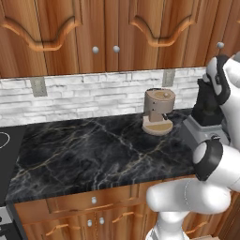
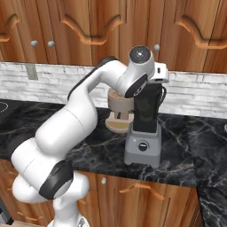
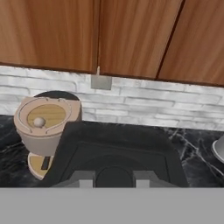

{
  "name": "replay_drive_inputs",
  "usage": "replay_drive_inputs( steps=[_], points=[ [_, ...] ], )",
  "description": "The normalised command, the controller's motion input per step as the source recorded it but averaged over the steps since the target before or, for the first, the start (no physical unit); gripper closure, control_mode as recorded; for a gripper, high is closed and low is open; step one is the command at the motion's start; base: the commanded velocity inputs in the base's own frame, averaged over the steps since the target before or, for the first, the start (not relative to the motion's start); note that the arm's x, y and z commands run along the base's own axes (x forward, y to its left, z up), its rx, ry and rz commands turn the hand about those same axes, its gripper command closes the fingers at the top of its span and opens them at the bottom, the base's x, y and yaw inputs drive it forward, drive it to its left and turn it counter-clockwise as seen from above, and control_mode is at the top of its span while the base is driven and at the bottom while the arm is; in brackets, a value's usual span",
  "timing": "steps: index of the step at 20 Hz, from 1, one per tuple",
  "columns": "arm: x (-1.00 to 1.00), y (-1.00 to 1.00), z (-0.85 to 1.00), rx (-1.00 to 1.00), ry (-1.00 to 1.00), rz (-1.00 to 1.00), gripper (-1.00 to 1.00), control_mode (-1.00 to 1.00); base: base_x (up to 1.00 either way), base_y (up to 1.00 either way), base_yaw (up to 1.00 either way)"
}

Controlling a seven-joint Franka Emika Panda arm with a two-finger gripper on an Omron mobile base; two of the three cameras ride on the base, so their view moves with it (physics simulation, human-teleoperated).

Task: Grab the lime and garlic from the fridge, place them in the blender, close the lid, and turn on the blender to create a marinade.

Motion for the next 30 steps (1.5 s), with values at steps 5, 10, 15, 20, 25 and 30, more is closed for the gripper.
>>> replay_drive_inputs(
  steps=[5, 10, 15, 20, 25, 30],
  points=[
    [-0.30, 0.02, -0.13, 0.02, -0.03, 0.00, 1.00, -1.00, 0.00, 0.00, 0.00],
    [-0.11, 0.00, -0.08, 0.04, 0.00, 0.00, 1.00, -1.00, 0.00, 0.00, 0.00],
    [-0.01, 0.00, -0.30, 0.00, 0.04, 0.00, 1.00, -1.00, 0.00, 0.00, 0.00],
    [-0.08, 0.05, -0.39, 0.00, 0.03, 0.07, 1.00, -1.00, 0.00, 0.00, 0.00],
    [-0.13, 0.14, -0.32, 0.00, 0.00, 0.19, 1.00, -1.00, 0.00, 0.00, 0.00],
    [0.00, 0.04, -0.32, 0.00, -0.01, 0.26, 1.00, -1.00, 0.00, 0.00, 0.00]
  ],
)
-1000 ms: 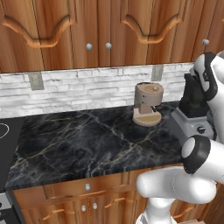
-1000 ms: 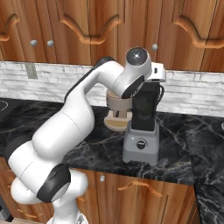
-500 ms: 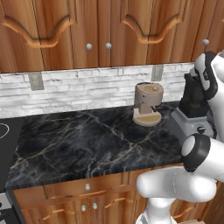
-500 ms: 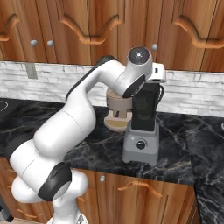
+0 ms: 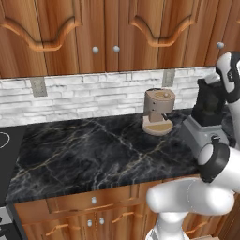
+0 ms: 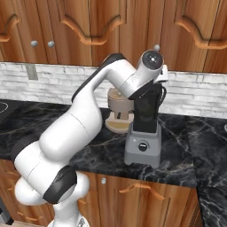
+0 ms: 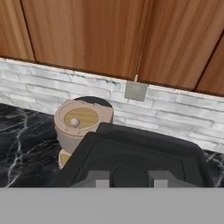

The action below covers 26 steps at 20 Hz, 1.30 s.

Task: Grab the lime and garlic from the fridge, place them in the blender, close the lid, and turn on the blender to create a marinade.

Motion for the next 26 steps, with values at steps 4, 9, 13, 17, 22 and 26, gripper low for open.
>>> replay_drive_inputs(
  steps=[4, 9, 13, 17, 22, 26],
  points=[
    [0.06, 0.01, -0.42, 0.00, 0.00, 0.17, 1.00, -1.00, 0.00, 0.00, 0.00],
    [0.04, -0.02, -0.20, 0.00, -0.01, -0.04, 1.00, -1.00, 0.00, 0.00, 0.00],
    [0.14, -0.06, -0.13, 0.00, -0.02, -0.09, 1.00, -1.00, 0.00, 0.00, 0.00],
    [0.00, -0.14, -0.27, 0.00, -0.06, -0.18, 1.00, -1.00, 0.00, 0.00, 0.00],
    [0.08, 0.00, -0.33, 0.00, -0.02, -0.13, 1.00, -1.00, 0.00, 0.00, 0.00],
    [0.29, 0.07, -0.16, 0.00, 0.00, -0.04, 1.00, -1.00, 0.00, 0.00, 0.00]
  ],
)
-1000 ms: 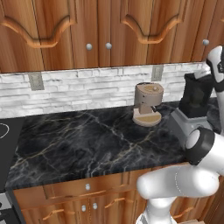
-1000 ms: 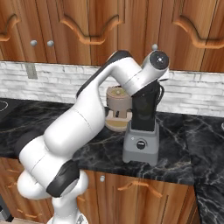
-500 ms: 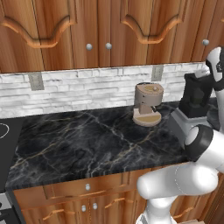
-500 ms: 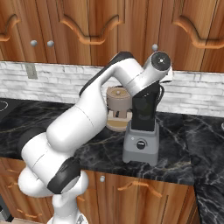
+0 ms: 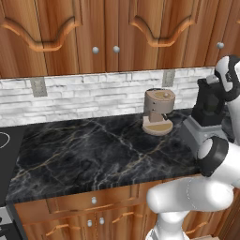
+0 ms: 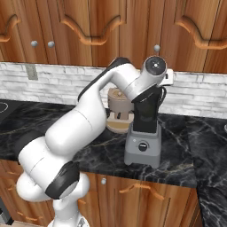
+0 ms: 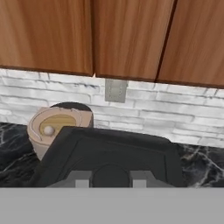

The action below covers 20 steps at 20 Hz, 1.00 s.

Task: Grab the lime and garlic from the fridge, place them in the blender, close the lid, and turn on the blender to create a marinade.

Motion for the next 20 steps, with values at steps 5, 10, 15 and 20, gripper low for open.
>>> replay_drive_inputs(
  steps=[5, 10, 15, 20],
  points=[
    [0.44, 0.00, -0.01, 0.00, -0.03, 0.00, 1.00, -1.00, 0.00, 0.00, 0.00],
    [0.20, 0.00, -0.09, 0.00, -0.11, 0.01, 1.00, -1.00, 0.00, 0.00, 0.00],
    [-0.02, 0.05, -0.07, 0.00, -0.06, 0.00, 1.00, -1.00, 0.00, 0.00, 0.00],
    [-0.18, 0.04, -0.03, 0.00, 0.01, -0.01, 1.00, -1.00, 0.00, 0.00, 0.00]
  ],
)
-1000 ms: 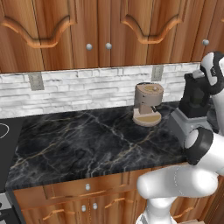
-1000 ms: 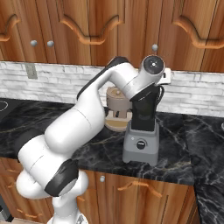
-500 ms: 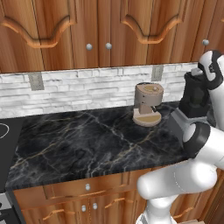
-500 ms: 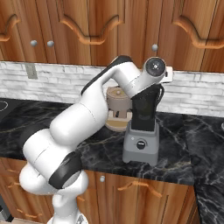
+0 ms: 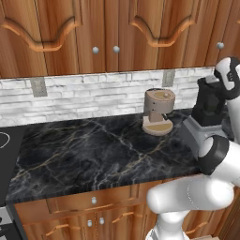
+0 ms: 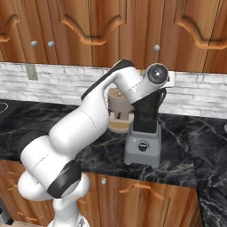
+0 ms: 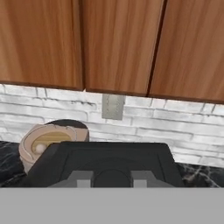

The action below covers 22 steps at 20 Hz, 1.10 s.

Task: Grab the lime and garlic from the fridge, place them in the blender, close the lid, and turn on the blender to create a marinade.

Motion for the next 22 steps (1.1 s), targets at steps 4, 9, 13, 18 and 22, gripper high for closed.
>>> replay_drive_inputs(
  steps=[4, 9, 13, 18, 22],
  points=[
    [0.00, 0.12, 0.08, 0.00, 0.15, 0.00, 1.00, -1.00, 0.00, 0.00, 0.00],
    [0.00, 0.18, 0.03, 0.00, 0.16, -0.02, 1.00, -1.00, 0.00, 0.00, 0.00],
    [0.01, 0.10, 0.00, 0.00, 0.05, -0.05, 1.00, -1.00, 0.00, 0.00, 0.00],
    [0.30, 0.04, -0.10, 0.00, 0.00, -0.07, 1.00, -1.00, 0.00, 0.00, 0.00],
    [0.28, 0.05, -0.22, -0.01, -0.02, -0.08, 1.00, -1.00, 0.00, 0.00, 0.00]
  ],
)
